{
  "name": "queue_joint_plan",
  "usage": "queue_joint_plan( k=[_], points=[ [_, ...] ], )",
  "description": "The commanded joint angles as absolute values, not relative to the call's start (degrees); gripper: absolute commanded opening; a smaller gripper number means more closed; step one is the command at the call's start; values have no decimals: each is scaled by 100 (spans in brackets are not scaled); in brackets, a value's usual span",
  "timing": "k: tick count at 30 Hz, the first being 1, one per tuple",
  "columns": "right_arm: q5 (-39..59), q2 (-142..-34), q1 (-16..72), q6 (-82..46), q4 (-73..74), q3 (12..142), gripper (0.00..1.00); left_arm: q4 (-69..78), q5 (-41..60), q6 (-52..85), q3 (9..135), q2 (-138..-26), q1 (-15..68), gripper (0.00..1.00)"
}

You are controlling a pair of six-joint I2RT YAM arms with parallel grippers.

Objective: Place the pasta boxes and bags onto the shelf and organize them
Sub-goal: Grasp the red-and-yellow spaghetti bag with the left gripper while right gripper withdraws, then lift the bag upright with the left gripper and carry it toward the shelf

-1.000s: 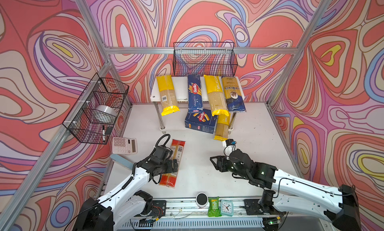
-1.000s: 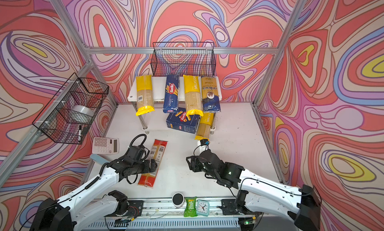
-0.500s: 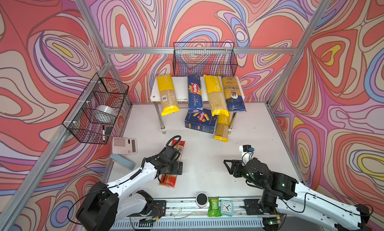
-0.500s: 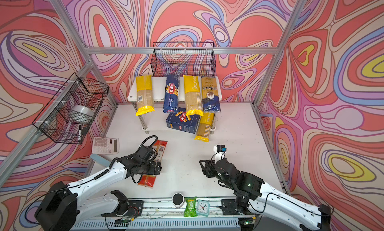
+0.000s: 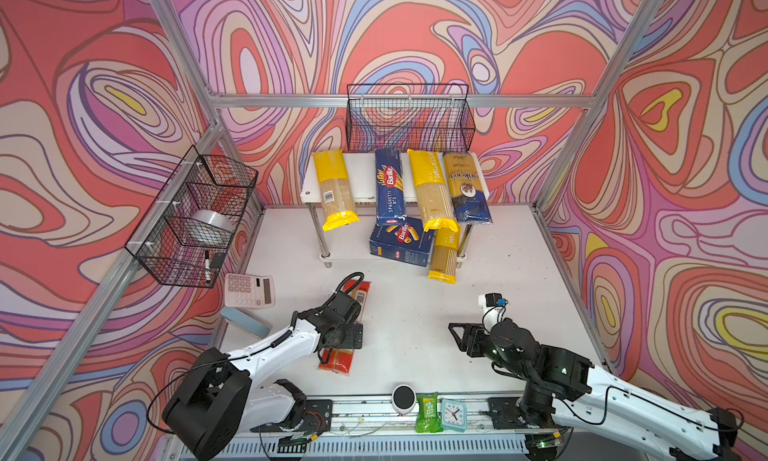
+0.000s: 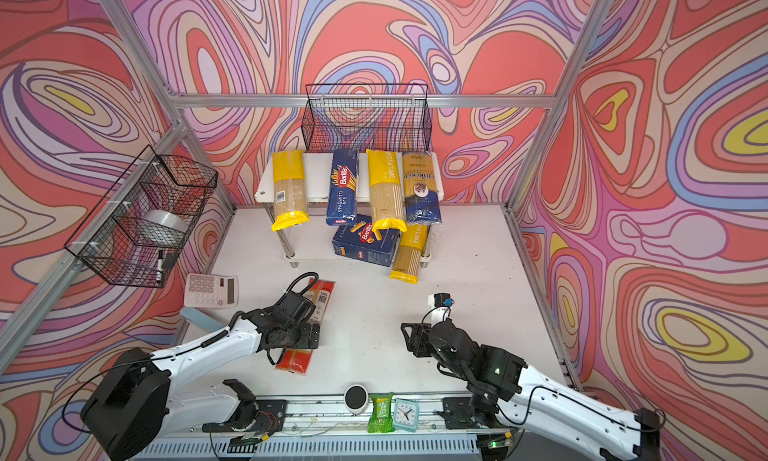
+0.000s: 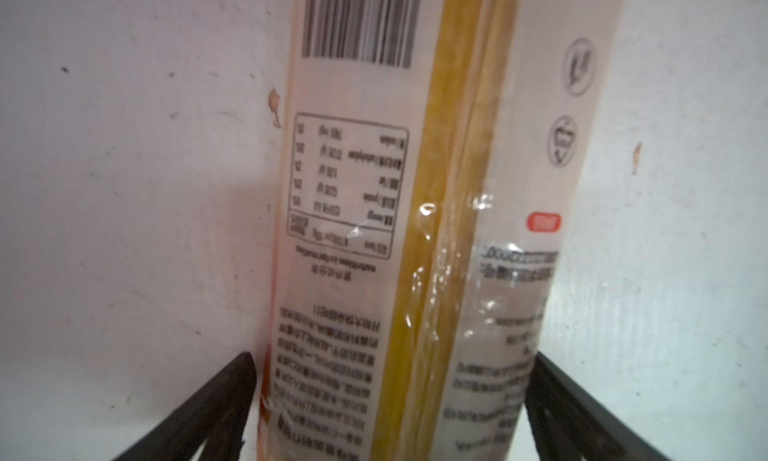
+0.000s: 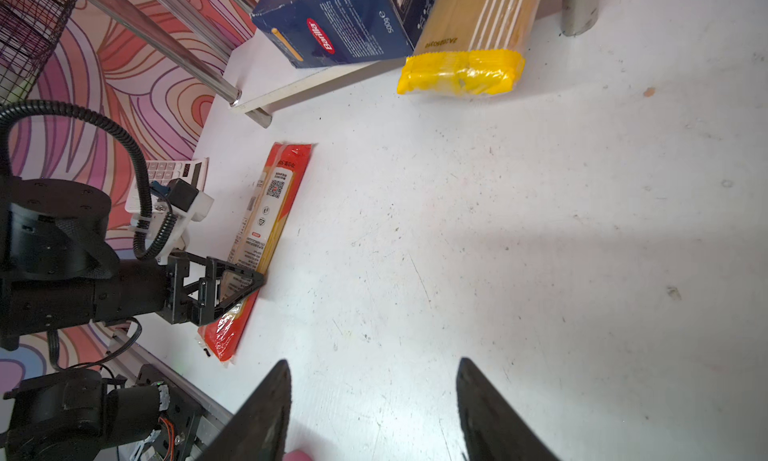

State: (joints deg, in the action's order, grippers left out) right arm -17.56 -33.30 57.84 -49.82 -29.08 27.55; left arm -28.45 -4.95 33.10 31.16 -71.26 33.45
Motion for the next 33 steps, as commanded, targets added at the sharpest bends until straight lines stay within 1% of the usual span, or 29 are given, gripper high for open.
queue_joint_plan(
  k=[1,5,6,10,12,14,20,23,25,26,30,32,33],
  points=[
    [-1781,-3402,5794,-4939,-2812,2818,65,-2848,-563,3440,3215,-7284,3399,100],
    [-1782,-3402,5795,-4933,-2829,2831,65,-2692,-527,3488,3195,-7441,3496,100],
    [-1784,-3384,5796,-4938,-2845,2831,65,-2651,-511,3518,3182,-7486,3515,98],
    [-1826,-3295,5799,-4974,-2948,2832,65,-2494,-361,3526,3172,-7684,3546,83],
    [-1835,-3241,5798,-4992,-2983,2821,65,-2479,-333,3515,3190,-7746,3563,78],
    [-1856,-3192,5795,-5009,-3021,2820,65,-2470,-301,3506,3198,-7778,3567,75],
    [-1895,-3119,5798,-5027,-3083,2815,65,-2472,-244,3527,3155,-7761,3577,60],
    [-1893,-3120,5792,-5032,-3093,2821,65,-2465,-228,3519,3146,-7727,3577,47],
    [-1881,-3119,5798,-5028,-3101,2822,65,-2460,-220,3523,3130,-7693,3577,31],
    [-1887,-3117,5799,-5027,-3117,2821,65,-2461,-226,3524,3129,-7670,3577,26],
    [-1888,-3109,5798,-5037,-3134,2826,65,-2441,-213,3551,3087,-7510,3577,22],
    [-1892,-3094,5799,-5045,-3155,2828,65,-2496,-215,3546,3114,-7400,3574,17],
    [-1896,-3092,5797,-5051,-3163,2831,65,-2549,-223,3541,3136,-7337,3577,17]
  ],
)
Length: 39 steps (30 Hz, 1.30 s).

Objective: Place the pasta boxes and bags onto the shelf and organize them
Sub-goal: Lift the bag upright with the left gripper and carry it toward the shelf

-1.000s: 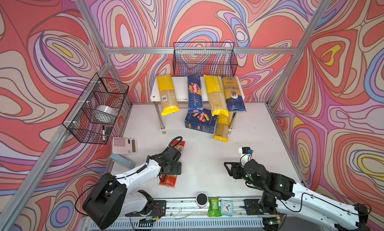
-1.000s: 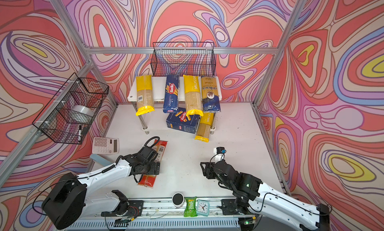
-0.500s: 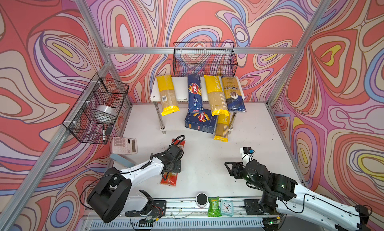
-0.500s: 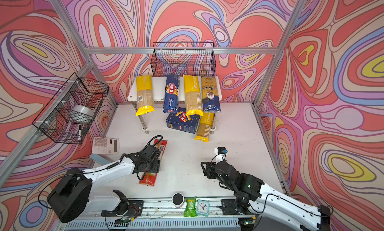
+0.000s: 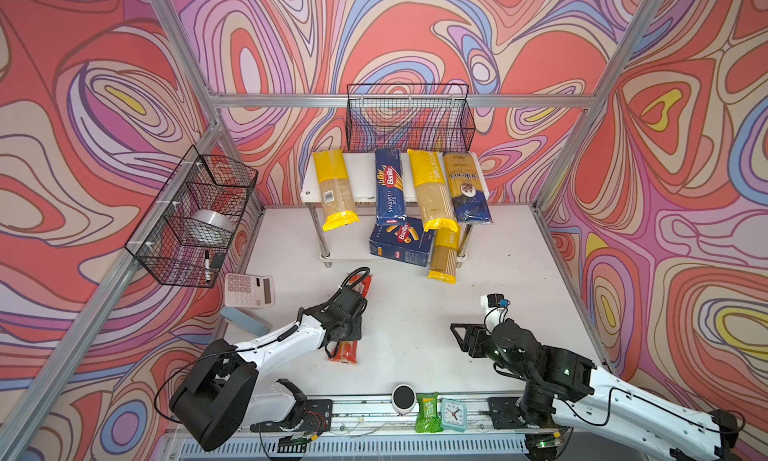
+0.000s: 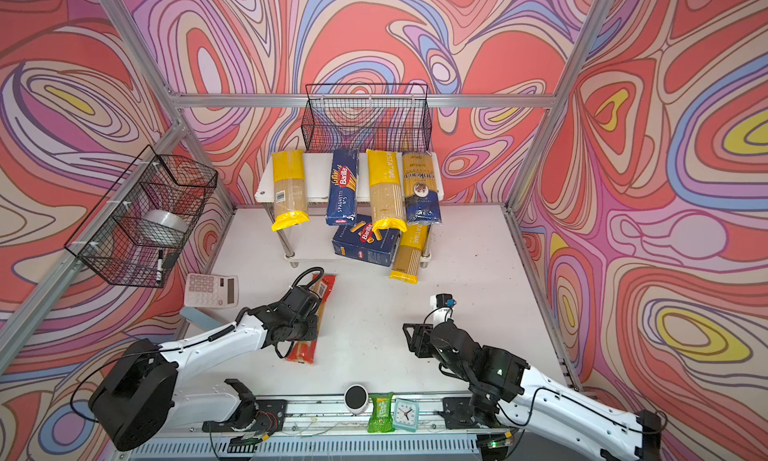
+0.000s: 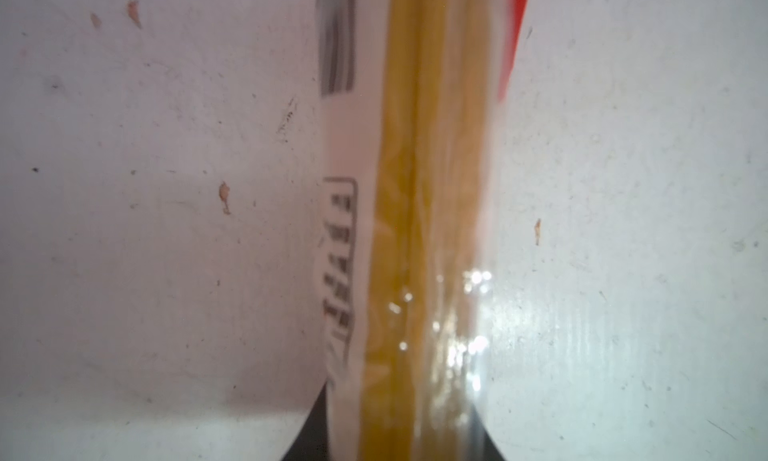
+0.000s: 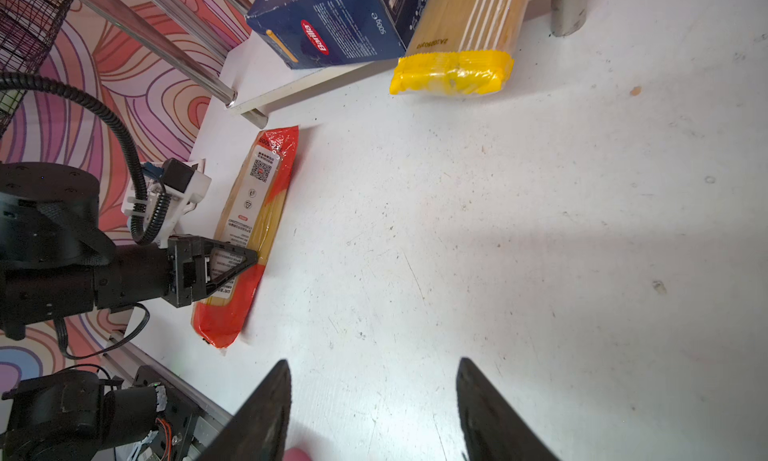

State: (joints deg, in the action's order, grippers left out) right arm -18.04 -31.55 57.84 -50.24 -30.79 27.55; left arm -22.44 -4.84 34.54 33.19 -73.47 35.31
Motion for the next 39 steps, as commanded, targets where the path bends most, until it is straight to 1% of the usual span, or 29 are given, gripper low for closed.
queue_joint_plan(
  k=[1,12,16,21,25,32,39],
  points=[
    [-1894,-3085,5799,-5048,-3156,2830,65,-2618,-257,3525,3183,-7256,3579,16],
    [-1918,-3093,5795,-5045,-3129,2813,65,-3650,-762,3270,3788,-6374,3577,15],
    [-1911,-3094,5793,-5045,-3120,2804,65,-3722,-794,3199,3975,-6276,3577,14],
    [-1919,-3072,5801,-5045,-3135,2818,65,-3745,-1064,3079,4182,-6169,3577,13],
    [-1927,-3051,5801,-5045,-3126,2813,65,-3797,-1206,2920,4386,-6229,3534,13],
    [-1904,-3131,5794,-5045,-3021,2804,65,-3307,-707,2735,4539,-6490,3035,13],
    [-1922,-3216,5798,-5011,-2977,2832,65,-3164,-571,2485,4925,-6832,2763,12]
  ],
)
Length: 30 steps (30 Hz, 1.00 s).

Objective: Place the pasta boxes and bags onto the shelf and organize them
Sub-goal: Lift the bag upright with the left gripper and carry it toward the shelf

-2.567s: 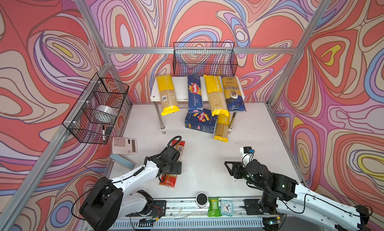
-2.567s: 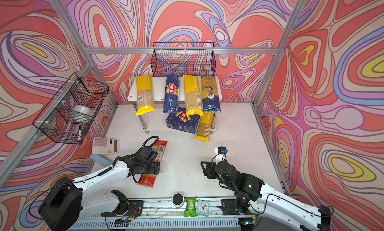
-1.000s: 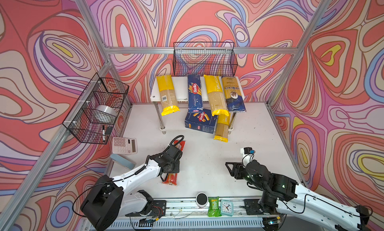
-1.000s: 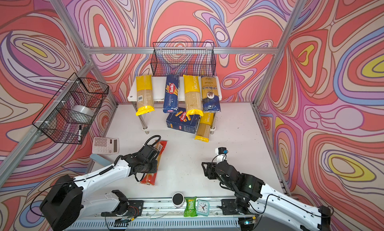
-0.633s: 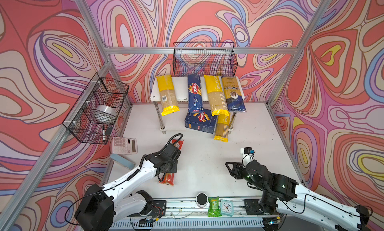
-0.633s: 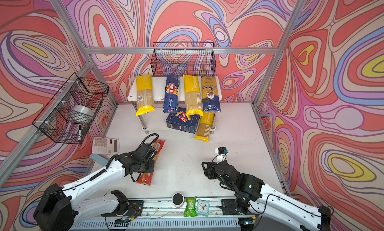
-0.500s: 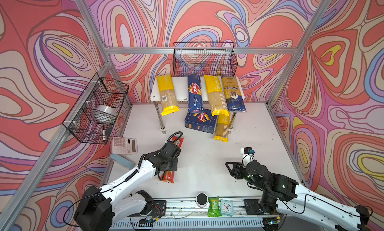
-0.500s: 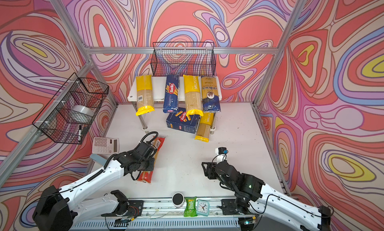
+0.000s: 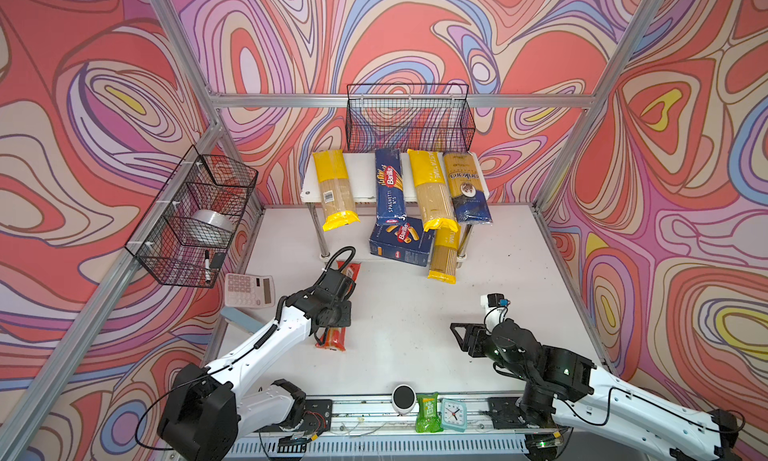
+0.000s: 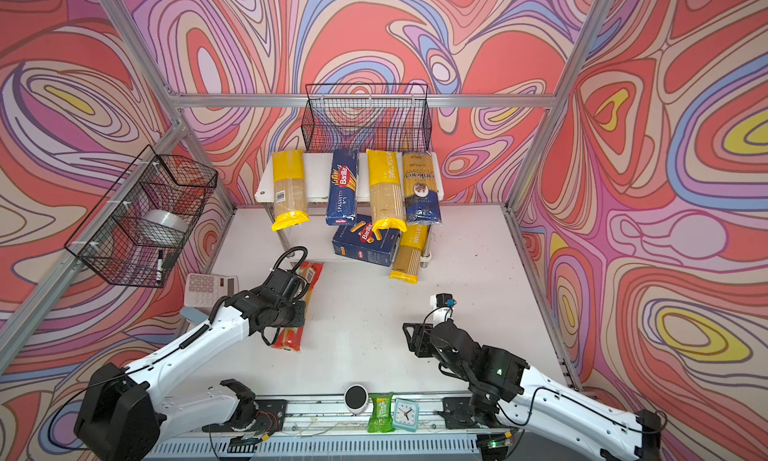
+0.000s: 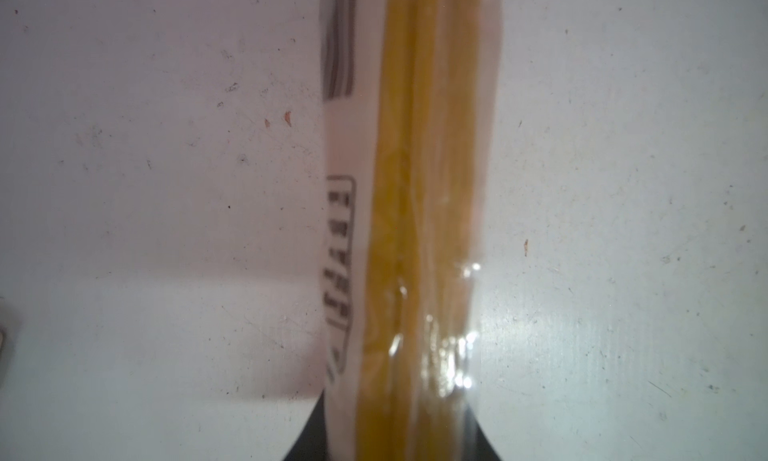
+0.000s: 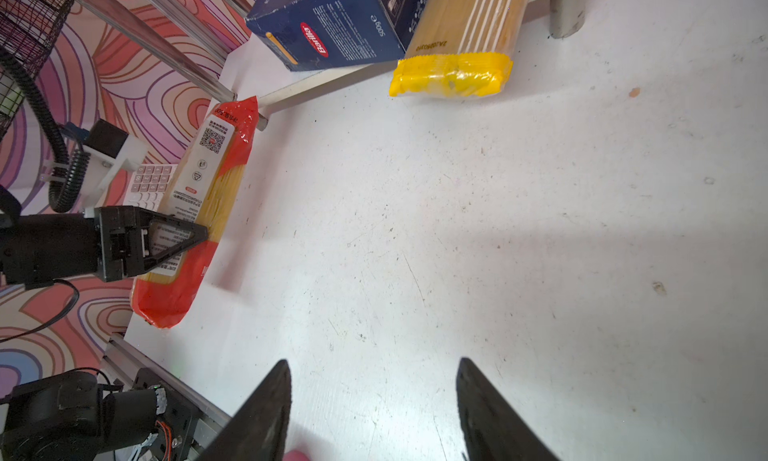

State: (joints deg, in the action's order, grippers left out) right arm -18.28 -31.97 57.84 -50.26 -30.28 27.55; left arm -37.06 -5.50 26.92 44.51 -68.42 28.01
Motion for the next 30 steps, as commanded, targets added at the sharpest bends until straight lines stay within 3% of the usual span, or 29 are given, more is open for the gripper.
queue_joint_plan(
  k=[1,30],
  points=[
    [-1926,-3231,5798,-5005,-2966,2846,65,-3156,-571,2454,4993,-6880,2758,12],
    [-1921,-3670,5793,-5020,-2527,2822,65,-2826,-59,1807,6426,-8753,2048,8]
  ],
)
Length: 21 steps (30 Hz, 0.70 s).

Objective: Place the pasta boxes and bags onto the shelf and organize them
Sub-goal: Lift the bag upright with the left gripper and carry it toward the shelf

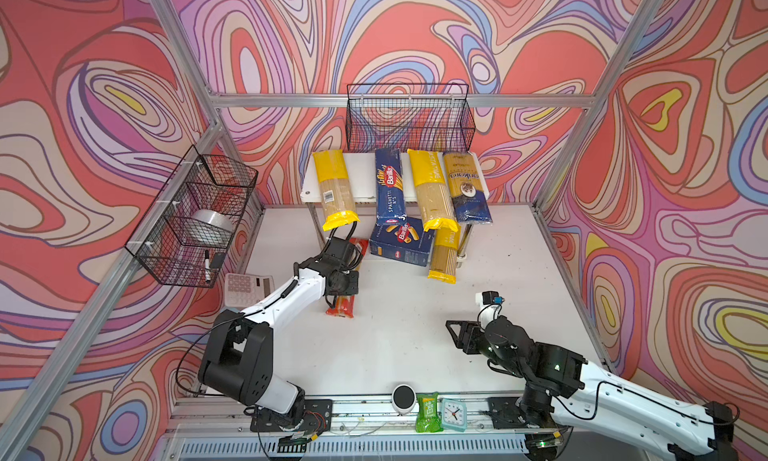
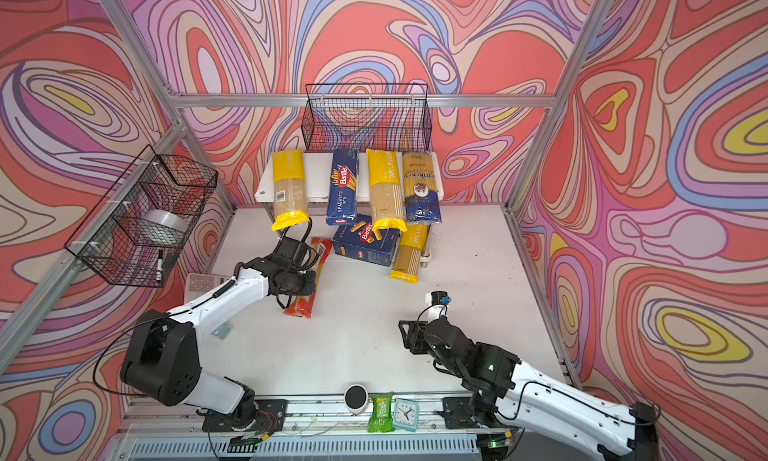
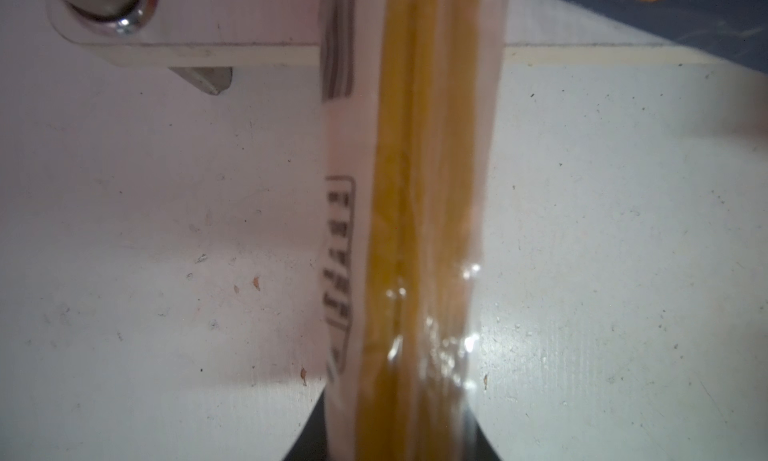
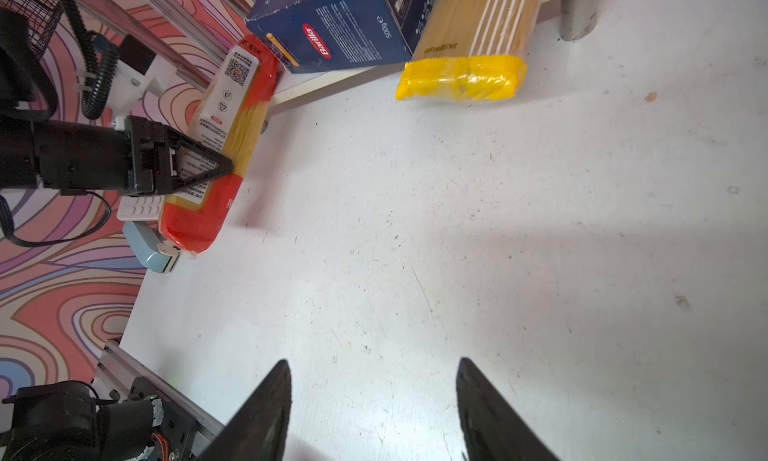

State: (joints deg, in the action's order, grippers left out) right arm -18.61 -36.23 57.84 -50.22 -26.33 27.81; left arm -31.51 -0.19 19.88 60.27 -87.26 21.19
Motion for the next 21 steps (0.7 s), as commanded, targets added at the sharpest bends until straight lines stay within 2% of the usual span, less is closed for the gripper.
queue_joint_plan(
  k=[1,14,19,21],
  points=[
    [-1909,-3702,5796,-5022,-2506,2820,65,-2823,-58,1787,6475,-8807,2015,8],
    [-1839,-3990,5798,-5104,-2247,2817,65,-2724,155,1662,7211,-9695,1780,8],
    [-1795,-4131,5799,-5150,-2073,2785,65,-2658,167,1626,7384,-9934,1751,12],
    [-1769,-4187,5798,-5158,-2023,2785,65,-2681,137,1626,7459,-10037,1735,17]
  ],
)
